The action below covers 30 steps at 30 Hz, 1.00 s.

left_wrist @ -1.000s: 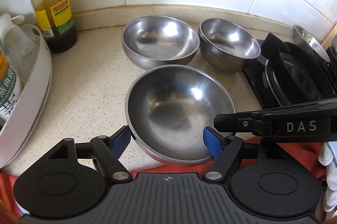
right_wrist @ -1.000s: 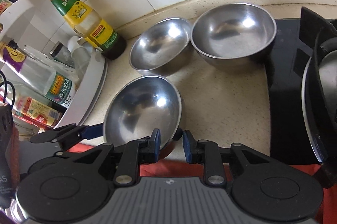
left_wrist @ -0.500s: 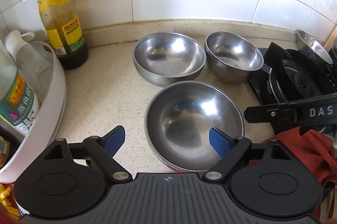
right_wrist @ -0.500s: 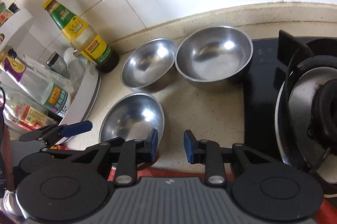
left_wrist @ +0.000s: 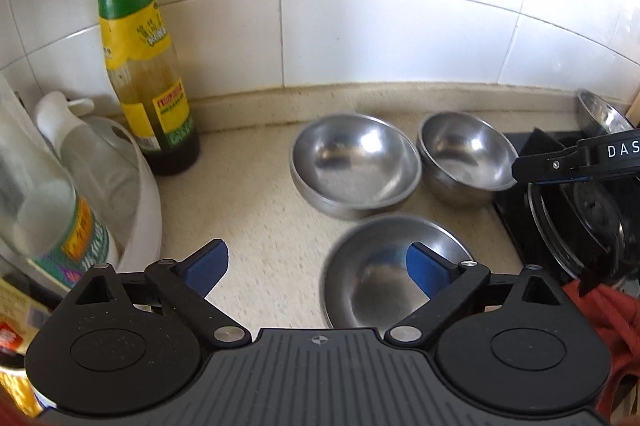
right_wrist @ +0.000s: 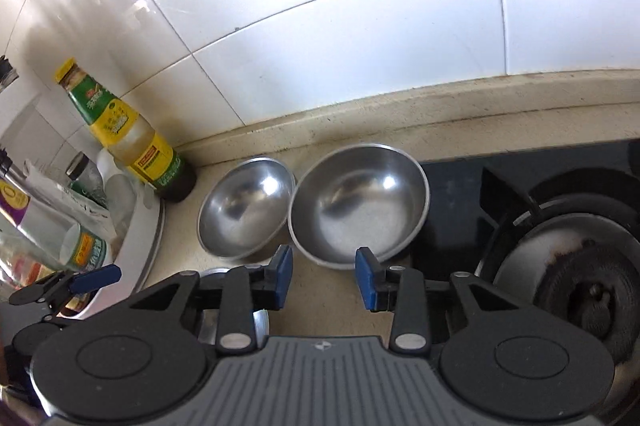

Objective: Organize plates and bowls
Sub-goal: 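Close both grippers on the steel bowl rim and lift it, then carry the steel bowl with both grippers toward another steel bowl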

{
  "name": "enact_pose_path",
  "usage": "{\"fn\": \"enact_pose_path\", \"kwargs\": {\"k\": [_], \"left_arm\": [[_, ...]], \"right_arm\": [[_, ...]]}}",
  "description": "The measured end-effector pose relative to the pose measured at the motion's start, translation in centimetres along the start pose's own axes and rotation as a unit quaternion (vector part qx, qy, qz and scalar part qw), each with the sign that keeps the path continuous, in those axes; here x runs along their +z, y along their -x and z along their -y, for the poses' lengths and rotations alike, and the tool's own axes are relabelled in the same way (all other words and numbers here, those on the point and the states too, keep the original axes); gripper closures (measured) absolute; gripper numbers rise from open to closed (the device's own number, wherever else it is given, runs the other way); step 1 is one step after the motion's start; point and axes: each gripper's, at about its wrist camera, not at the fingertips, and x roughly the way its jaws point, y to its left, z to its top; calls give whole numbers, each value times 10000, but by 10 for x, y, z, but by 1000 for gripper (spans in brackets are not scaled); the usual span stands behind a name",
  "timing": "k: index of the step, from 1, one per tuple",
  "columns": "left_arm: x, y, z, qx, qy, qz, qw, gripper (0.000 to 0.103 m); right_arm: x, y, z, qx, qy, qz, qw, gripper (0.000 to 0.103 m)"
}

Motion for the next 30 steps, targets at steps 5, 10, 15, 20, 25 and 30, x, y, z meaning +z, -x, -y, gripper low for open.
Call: {"fn": "enact_pose_path", "kwargs": {"k": [5, 10, 15, 20, 25, 30], "left_arm": [[18, -13, -12, 97, 203, -102, 9997, 5], [28, -32, -19, 208, 231, -240, 9992, 5], [36, -46, -27, 266, 330, -264, 9988, 5], [42, -64, -30, 326, 437, -390, 9978, 5], [42, -76, -27, 308, 361, -476, 9977, 5], [39, -86, -25, 249, 293, -591, 9975, 10]], "right_arm": [[21, -15, -17, 288, 298, 58, 9991, 69], [52, -55, -42, 285, 758, -258, 9964, 66], [69, -94, -53, 190, 1088, -425, 9930, 66], [71, -119, -49, 215, 1201, -714, 9900, 66], [73, -134, -50, 247, 1416, -908, 9854, 66], [76, -140, -53, 252, 1565, -1035, 9819, 64]]}}
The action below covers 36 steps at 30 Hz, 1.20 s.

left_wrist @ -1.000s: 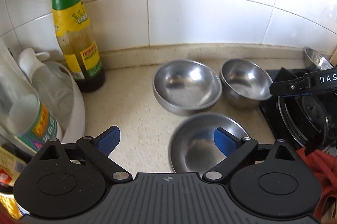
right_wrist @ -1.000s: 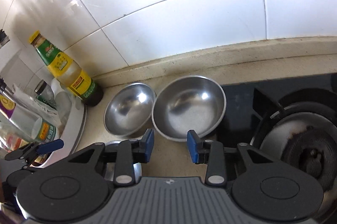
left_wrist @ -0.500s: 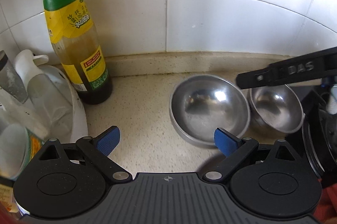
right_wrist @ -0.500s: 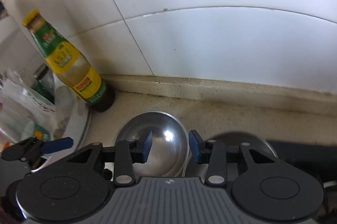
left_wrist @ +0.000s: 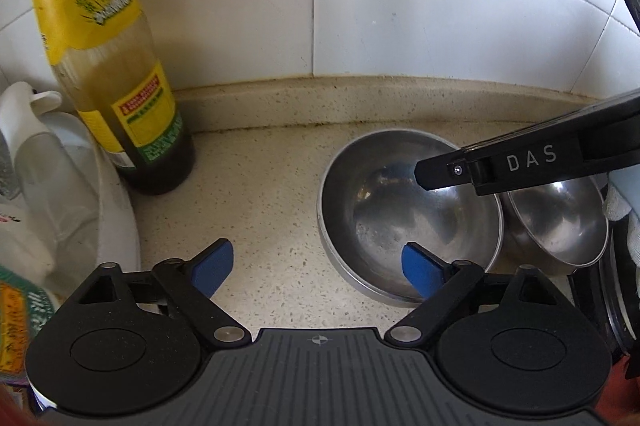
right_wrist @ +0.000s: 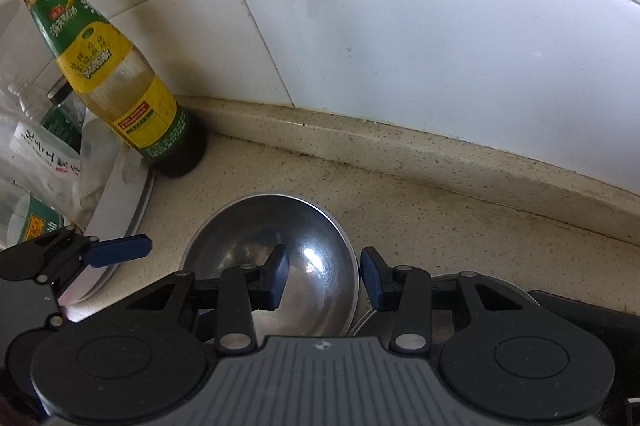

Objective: Organize plates and bowls
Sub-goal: 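Carry the steel bowl with both grippers toward another steel bowl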

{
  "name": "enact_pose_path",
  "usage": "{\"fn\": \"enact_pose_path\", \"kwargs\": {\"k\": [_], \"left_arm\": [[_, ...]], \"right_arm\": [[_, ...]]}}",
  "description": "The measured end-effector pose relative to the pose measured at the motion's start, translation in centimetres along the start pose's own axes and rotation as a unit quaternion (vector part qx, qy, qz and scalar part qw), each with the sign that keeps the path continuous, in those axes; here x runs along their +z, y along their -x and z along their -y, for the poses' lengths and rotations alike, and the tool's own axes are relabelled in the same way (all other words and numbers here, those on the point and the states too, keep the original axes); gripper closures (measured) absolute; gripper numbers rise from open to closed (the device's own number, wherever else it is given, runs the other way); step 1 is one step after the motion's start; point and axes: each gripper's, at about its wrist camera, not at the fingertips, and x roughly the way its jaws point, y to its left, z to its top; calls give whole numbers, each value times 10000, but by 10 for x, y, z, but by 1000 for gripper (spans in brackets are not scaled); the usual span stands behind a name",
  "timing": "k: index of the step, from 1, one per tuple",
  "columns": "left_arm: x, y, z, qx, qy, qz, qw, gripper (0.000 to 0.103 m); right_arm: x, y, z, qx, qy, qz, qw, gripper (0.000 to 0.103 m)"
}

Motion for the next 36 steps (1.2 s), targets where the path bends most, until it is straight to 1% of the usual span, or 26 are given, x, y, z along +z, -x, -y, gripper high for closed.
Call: {"fn": "enact_pose_path", "kwargs": {"k": [2, 8, 11, 15, 22, 24, 28, 33, 36], "left_arm": [[-1, -5, 0, -22, 12, -74, 10000, 14], [-3, -19, -1, -55, 9, -204, 9998, 15], [-4, -22, -1, -82, -14, -199, 9998, 15], [-6, -27, -1, -70, -41, -252, 9996, 15], [-7, -31, -3, -57, -42, -252, 9997, 19], [-7, -29, -2, -32, -70, -221, 9997, 22], [-6, -28, 2, -24, -170, -172, 9997, 25], [-5, -27, 5, -77, -224, -150, 9996, 27], [-4, -26, 3, -130, -159, -121, 9997, 27]], "right_arm": [[1, -1, -1, 0, 40, -24, 10000, 64], [3, -4, -4, 106, 97, -111, 9998, 63], [3, -6, -5, 326, 80, -205, 9992, 64], [2, -11, -12, 222, 225, -200, 9993, 64], [0, -16, -21, 142, 488, -251, 9984, 64], [-1, -16, -22, 136, 532, -231, 9982, 67], [-4, -16, -22, 278, 530, -233, 9979, 79], [-5, -16, -26, 276, 533, -188, 9980, 80], [-6, -15, -24, 323, 425, -187, 9984, 81]]}}
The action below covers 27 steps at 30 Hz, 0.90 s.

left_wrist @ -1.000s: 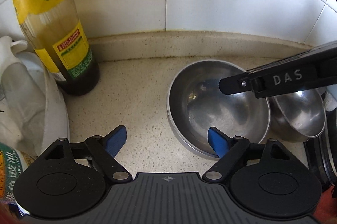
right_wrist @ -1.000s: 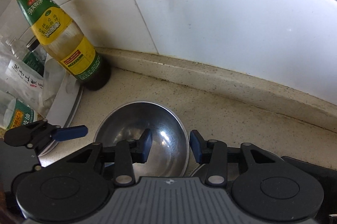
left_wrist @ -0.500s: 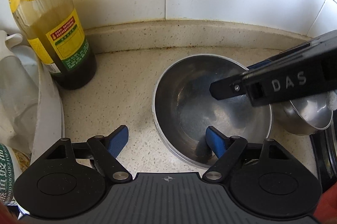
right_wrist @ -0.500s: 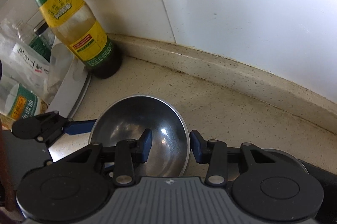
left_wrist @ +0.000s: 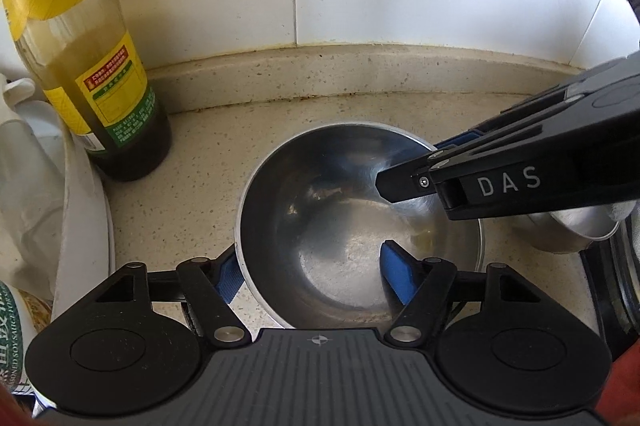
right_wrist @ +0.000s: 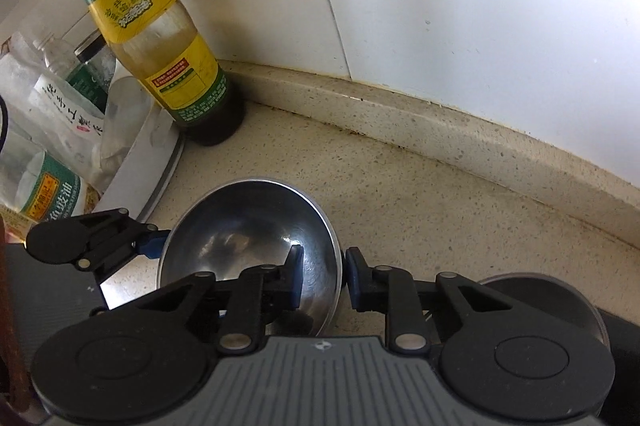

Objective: Organize plates and bowls
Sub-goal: 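Carry the steel bowl with both grippers toward another steel bowl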

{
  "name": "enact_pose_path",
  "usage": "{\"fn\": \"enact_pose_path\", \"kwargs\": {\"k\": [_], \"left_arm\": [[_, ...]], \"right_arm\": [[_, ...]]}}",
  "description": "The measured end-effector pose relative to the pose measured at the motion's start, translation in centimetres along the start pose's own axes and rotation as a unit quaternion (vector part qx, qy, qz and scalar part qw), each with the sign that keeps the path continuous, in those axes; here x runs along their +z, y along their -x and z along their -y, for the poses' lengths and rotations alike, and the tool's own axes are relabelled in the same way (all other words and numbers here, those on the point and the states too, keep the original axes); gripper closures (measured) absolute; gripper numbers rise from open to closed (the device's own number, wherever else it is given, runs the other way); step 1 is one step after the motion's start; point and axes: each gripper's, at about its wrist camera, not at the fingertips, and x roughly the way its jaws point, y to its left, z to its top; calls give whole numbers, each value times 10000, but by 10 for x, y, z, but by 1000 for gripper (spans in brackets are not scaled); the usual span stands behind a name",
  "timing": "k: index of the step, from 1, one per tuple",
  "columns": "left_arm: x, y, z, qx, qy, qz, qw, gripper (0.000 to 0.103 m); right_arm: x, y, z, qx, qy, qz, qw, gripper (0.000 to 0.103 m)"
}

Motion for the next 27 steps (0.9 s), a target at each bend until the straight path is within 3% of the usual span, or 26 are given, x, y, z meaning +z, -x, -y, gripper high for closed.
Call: {"fn": "enact_pose_path", "kwargs": {"k": [8, 27], "left_arm": [[6, 9, -3, 118, 93, 156, 9998, 27], [13, 48, -7, 139, 192, 561, 9981, 25]], "right_arm": [[1, 4, 0, 188, -314, 45, 9993, 81], [10, 41, -17, 282, -299, 448, 9982, 81]]}}
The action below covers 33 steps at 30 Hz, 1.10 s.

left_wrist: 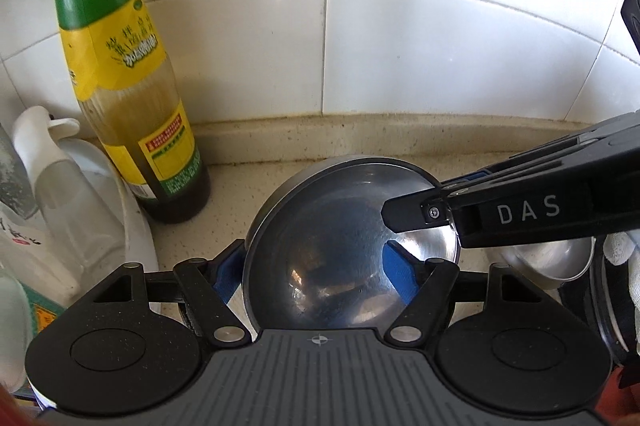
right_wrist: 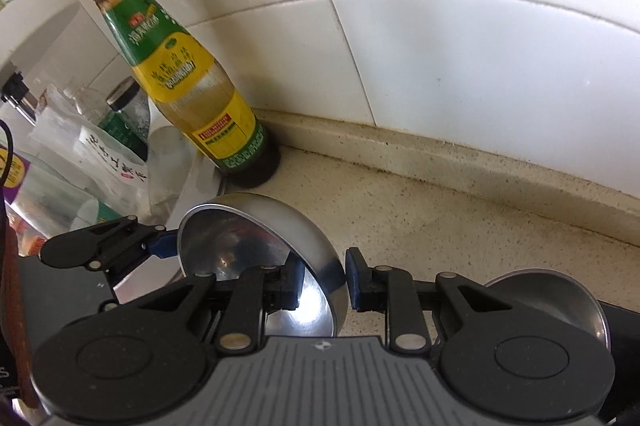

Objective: Organize plates and bowls
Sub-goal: 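Carry the steel bowl with both grippers toward another steel bowl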

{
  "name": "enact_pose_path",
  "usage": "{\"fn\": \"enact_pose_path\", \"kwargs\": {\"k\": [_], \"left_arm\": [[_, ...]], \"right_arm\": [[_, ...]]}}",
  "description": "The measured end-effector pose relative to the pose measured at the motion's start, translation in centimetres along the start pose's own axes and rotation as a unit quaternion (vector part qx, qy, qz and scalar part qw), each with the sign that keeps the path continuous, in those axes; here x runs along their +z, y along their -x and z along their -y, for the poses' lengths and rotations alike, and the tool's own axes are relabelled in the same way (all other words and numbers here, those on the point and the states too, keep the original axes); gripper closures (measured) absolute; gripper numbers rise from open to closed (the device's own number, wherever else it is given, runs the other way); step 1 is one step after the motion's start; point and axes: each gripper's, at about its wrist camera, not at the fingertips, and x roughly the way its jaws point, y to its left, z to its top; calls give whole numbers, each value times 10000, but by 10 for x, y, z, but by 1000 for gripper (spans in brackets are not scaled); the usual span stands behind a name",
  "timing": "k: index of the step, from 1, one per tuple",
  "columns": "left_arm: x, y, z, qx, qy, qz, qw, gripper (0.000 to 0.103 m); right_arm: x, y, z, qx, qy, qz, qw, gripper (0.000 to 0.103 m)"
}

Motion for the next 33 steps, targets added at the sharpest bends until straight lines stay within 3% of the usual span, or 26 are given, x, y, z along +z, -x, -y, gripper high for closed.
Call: {"fn": "enact_pose_path", "kwargs": {"k": [9, 18, 23, 33], "left_arm": [[4, 37, 5, -97, -61, 267, 9996, 23], [-13, 84, 21, -241, -274, 414, 9985, 22], [-36, 97, 34, -358, -410, 309, 9980, 20], [-64, 87, 48, -496, -549, -122, 9972, 20]], "right_arm": [[-3, 38, -13, 16, 41, 225, 9997, 81], [-35, 83, -33, -74, 24, 280, 9996, 81], [-61, 91, -38, -135, -102, 105, 9998, 81], [-90, 76, -29, -227, -412, -282, 9985, 81]]}}
